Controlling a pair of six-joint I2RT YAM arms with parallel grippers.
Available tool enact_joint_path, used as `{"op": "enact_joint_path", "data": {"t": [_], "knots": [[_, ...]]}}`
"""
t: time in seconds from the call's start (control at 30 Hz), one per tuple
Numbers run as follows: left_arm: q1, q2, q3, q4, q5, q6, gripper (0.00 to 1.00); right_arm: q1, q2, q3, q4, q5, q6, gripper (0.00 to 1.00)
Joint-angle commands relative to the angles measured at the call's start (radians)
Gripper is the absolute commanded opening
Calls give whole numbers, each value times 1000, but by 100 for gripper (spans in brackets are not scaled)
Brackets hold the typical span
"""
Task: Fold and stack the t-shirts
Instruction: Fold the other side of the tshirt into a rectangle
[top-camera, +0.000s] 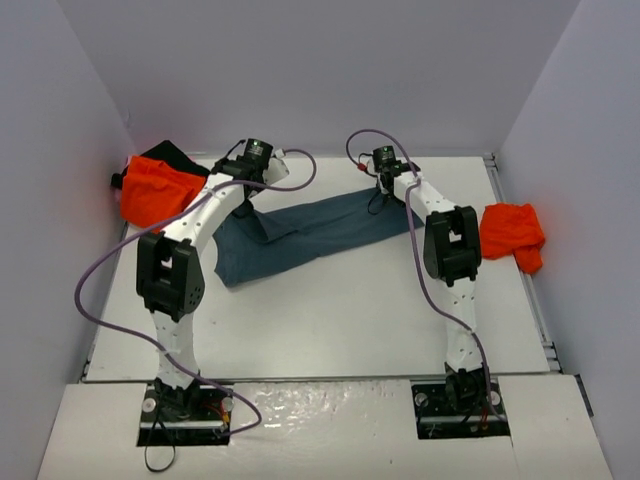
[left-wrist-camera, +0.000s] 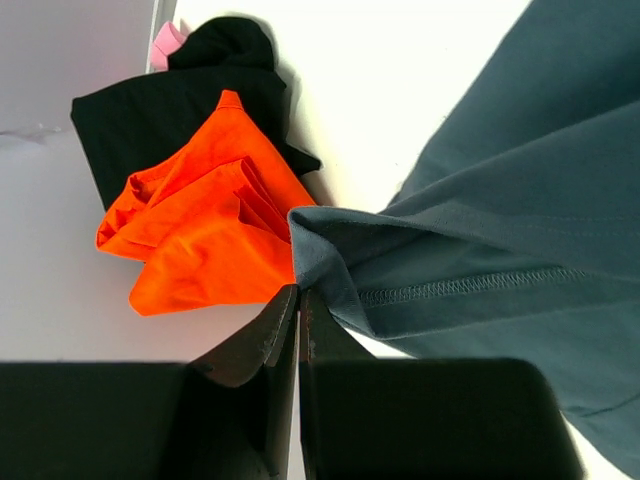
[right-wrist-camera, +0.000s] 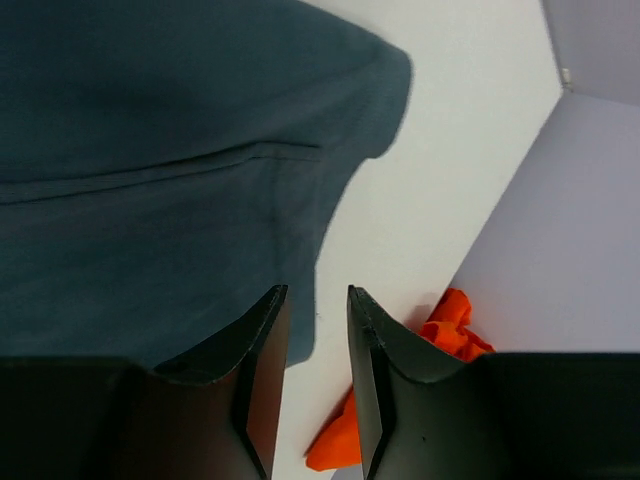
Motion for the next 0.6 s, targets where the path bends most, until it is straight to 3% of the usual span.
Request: {"op": "enact_joint_path", "data": {"t": [0.0,0.33,0.57], "knots": [[34,0,75,12,-5,-23,0,8,2,-8,-27,-26,29,27],[98,168,166,-51,12,-46,0,8,-5,-20,-32,-30,29,27],[104,200,115,-59,30,-72,0,2,-1,-22,-32,-25,41,38]]}}
